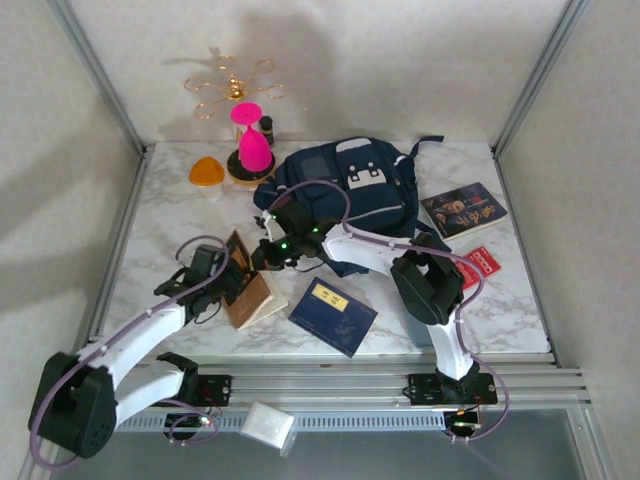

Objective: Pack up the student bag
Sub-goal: Pick up the book from the bottom-left of the table.

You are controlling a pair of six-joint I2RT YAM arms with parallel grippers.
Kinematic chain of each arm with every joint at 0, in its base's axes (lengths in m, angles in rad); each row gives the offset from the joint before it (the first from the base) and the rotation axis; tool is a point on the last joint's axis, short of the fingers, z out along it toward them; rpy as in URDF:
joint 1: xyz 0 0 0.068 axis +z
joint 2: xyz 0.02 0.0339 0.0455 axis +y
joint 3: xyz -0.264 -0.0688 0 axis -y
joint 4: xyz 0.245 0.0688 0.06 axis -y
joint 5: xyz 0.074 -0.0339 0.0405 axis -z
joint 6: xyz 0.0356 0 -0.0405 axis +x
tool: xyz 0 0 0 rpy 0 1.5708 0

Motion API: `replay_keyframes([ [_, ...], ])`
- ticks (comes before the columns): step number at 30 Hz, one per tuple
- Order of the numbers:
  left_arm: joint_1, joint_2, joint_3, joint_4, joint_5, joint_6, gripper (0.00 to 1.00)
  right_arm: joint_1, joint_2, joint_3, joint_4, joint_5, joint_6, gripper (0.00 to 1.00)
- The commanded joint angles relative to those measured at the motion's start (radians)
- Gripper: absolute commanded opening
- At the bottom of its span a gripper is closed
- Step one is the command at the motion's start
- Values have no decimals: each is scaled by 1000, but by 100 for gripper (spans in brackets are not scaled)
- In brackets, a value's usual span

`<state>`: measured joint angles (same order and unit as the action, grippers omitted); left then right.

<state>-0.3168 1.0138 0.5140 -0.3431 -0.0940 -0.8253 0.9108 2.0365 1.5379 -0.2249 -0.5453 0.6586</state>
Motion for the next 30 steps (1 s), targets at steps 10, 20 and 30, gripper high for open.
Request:
replay_keyframes([
  [10, 86, -148, 320, -179, 141, 136, 94, -141, -216, 67, 69, -132, 56, 0],
  [20, 93, -102, 270, 130, 522, 10, 94, -265, -326, 40, 140, -286, 87, 0],
  [30, 87, -30, 167, 466, 658, -165, 99, -308, -376, -26, 316, -405, 217, 0],
])
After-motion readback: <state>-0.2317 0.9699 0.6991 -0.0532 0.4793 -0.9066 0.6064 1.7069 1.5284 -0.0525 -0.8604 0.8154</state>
